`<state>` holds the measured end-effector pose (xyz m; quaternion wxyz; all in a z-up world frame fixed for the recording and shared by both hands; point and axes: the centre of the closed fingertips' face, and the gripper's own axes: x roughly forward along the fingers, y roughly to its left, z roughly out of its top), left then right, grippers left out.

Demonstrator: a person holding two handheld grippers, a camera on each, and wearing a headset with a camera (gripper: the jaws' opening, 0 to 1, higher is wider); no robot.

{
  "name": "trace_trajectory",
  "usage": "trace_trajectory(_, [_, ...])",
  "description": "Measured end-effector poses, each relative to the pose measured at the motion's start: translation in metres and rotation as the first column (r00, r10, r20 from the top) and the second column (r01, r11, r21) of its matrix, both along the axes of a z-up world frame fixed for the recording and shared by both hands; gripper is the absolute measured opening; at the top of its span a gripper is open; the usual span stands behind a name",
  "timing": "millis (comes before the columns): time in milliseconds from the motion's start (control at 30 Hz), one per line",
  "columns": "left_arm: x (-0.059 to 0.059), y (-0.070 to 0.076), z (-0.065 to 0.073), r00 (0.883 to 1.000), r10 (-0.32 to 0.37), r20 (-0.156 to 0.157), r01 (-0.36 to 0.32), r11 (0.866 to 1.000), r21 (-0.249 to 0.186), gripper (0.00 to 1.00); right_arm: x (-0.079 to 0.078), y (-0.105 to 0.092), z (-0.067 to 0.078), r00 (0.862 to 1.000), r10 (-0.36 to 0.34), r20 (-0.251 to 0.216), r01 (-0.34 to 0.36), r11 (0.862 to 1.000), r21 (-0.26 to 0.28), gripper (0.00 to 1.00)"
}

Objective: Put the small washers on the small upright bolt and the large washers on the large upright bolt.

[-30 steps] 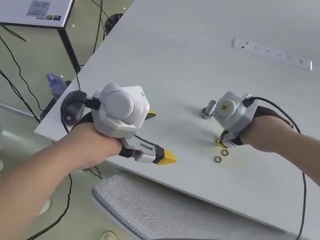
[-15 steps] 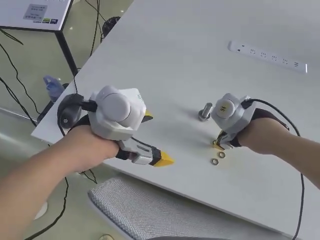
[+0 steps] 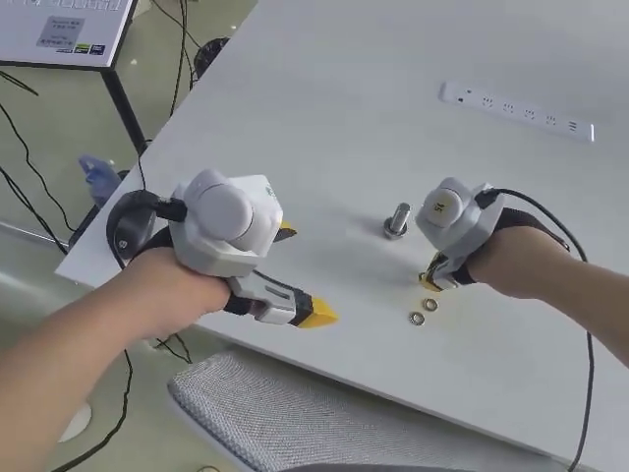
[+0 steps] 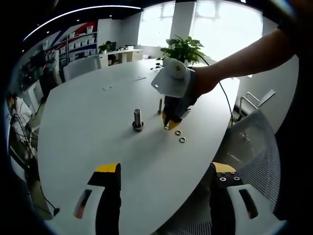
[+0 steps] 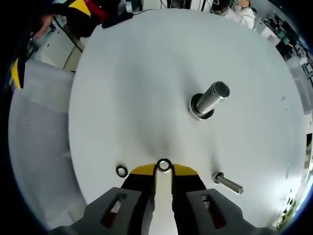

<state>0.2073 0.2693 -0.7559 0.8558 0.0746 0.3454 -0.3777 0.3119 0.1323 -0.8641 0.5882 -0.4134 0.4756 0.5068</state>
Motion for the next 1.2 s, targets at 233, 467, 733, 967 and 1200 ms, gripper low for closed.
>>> trace_trajectory(233, [0.003,0.0,0.001,1.0,0.0,0.005,0.0,1.0,-0.002,0.73,0.002,-0.019,0.008,0.999,-0.043,0.005,0.043,0.999,0.003,0.11])
trace_trajectory(467, [0.003,0.001,-0.001,1.0,0.0,0.002,0.0,1.0,0.001,0.73,0.001,-0.037,0.013,0.996,-0.095,0.002,0.095,0.995,0.011,0.11])
trace_trajectory(733, [0.003,-0.001,-0.001,1.0,-0.011,-0.001,0.011,1.0,0.007,0.73,0.001,-0.058,0.021,0.988,-0.151,-0.003,0.151,0.988,0.018,0.11])
trace_trajectory(967, [0.004,-0.001,0.001,1.0,-0.014,0.003,0.014,1.0,0.009,0.72,0.015,-0.073,0.032,0.979,-0.205,0.011,0.204,0.979,0.027,0.11])
trace_trajectory(1200, [0.003,0.0,0.001,1.0,-0.01,0.001,0.01,1.0,0.009,0.72,0.031,-0.075,0.048,0.974,-0.224,0.024,0.223,0.974,0.042,0.11])
